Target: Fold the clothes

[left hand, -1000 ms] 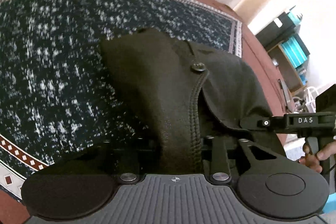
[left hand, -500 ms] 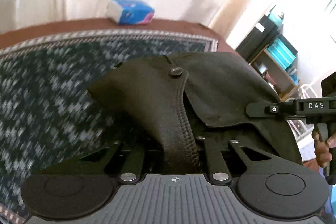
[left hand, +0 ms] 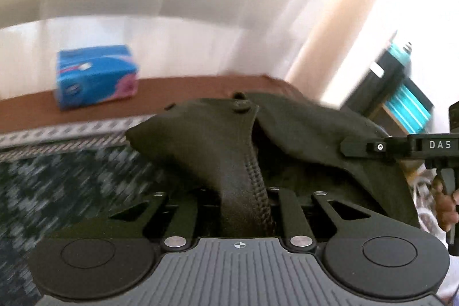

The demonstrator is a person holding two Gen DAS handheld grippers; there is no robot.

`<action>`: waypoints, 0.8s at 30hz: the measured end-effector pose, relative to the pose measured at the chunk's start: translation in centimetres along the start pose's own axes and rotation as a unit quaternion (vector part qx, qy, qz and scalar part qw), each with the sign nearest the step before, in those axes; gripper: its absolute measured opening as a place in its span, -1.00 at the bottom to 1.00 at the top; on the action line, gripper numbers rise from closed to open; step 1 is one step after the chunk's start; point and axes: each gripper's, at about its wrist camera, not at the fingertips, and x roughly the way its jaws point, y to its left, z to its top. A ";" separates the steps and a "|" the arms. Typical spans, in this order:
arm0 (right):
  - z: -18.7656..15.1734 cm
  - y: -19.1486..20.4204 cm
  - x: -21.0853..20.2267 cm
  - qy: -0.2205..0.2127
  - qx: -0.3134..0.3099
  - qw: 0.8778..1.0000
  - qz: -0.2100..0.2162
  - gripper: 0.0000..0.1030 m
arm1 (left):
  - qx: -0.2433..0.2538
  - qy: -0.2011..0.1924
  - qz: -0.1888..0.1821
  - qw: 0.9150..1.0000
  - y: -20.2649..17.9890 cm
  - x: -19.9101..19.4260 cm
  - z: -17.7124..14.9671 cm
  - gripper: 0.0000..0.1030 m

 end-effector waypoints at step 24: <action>-0.4 -10.2 2.8 0.043 0.108 0.993 0.015 0.20 | -0.030 0.102 0.029 0.994 8.3 -2.3 -1.7 0.56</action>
